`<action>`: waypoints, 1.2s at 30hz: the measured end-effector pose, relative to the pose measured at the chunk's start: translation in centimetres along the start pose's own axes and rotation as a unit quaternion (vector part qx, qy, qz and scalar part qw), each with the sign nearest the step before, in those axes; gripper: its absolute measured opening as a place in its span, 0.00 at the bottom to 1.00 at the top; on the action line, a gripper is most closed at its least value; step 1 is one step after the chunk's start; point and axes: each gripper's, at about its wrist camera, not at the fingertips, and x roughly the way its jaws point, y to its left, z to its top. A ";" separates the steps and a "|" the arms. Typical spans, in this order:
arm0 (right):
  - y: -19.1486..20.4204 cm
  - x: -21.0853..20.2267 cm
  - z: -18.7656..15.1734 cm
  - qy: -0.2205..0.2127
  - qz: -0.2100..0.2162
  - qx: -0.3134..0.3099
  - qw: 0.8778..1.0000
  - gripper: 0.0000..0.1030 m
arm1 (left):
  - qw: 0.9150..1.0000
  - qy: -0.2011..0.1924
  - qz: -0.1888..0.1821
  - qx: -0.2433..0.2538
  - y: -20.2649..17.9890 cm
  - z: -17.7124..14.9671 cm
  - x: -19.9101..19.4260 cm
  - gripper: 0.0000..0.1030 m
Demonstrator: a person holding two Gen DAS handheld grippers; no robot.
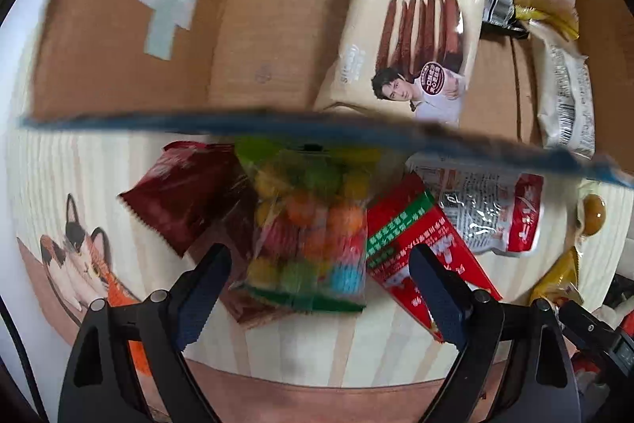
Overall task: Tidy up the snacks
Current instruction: 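Grasp the candy bag with the left tool while the right tool grasps the panda-print packet, then carry both packets to the box and open both tools to release them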
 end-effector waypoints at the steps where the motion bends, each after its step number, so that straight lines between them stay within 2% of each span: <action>1: -0.1 0.2 0.1 0.002 -0.003 0.001 1.000 0.93 | 1.000 0.001 0.000 0.003 -0.2 0.1 0.3 0.89; 3: -0.1 0.7 0.8 0.008 -0.005 0.006 1.000 0.93 | 1.000 -0.004 0.010 0.008 -0.4 0.2 0.6 0.86; 4: -0.2 0.9 0.9 0.011 -0.006 0.010 1.000 0.93 | 1.000 -0.008 0.016 0.008 -0.5 0.2 0.7 0.74; 7: 0.3 1.7 1.0 0.015 -0.006 0.020 1.000 0.90 | 1.000 -0.016 0.026 0.000 -0.2 0.2 0.6 0.54; 9: 0.6 1.9 1.1 0.013 -0.016 0.015 1.000 0.74 | 1.000 -0.017 0.019 -0.002 0.1 0.0 0.4 0.52; 11: 1.1 2.0 0.8 0.005 -0.036 -0.002 0.999 0.68 | 1.000 -0.016 0.015 -0.007 0.4 -0.5 0.3 0.52; 14: 2.5 2.0 0.1 -0.013 -0.070 -0.058 0.996 0.53 | 1.000 -0.014 0.009 -0.014 0.8 -2.0 0.5 0.51; 17: 3.6 2.5 -0.8 -0.012 -0.100 -0.117 0.988 0.51 | 1.000 -0.008 0.003 -0.022 1.0 -4.3 0.7 0.51; 21: 4.8 3.3 -3.1 -0.008 -0.146 -0.203 0.968 0.50 | 0.999 0.022 -0.017 -0.030 1.0 -8.2 2.1 0.51; 24: 4.9 3.8 -4.5 0.001 -0.163 -0.242 0.957 0.50 | 0.998 0.038 -0.022 -0.034 1.0 -11.2 3.2 0.51; 27: 5.2 4.3 -5.6 0.004 -0.171 -0.265 0.949 0.50 | 0.998 0.043 -0.026 -0.039 1.0 -12.6 3.8 0.51; 29: 5.5 4.5 -5.8 0.002 -0.175 -0.267 0.948 0.50 | 0.998 0.048 -0.028 -0.036 0.9 -12.9 4.2 0.51; 33: 5.8 5.1 -5.9 0.008 -0.163 -0.248 0.955 0.53 | 0.998 0.053 -0.030 -0.034 1.0 -13.8 5.1 0.52; 36: 5.5 5.0 -5.0 0.008 -0.166 -0.247 0.955 0.54 | 0.998 0.051 -0.025 -0.031 1.2 -14.1 5.4 0.52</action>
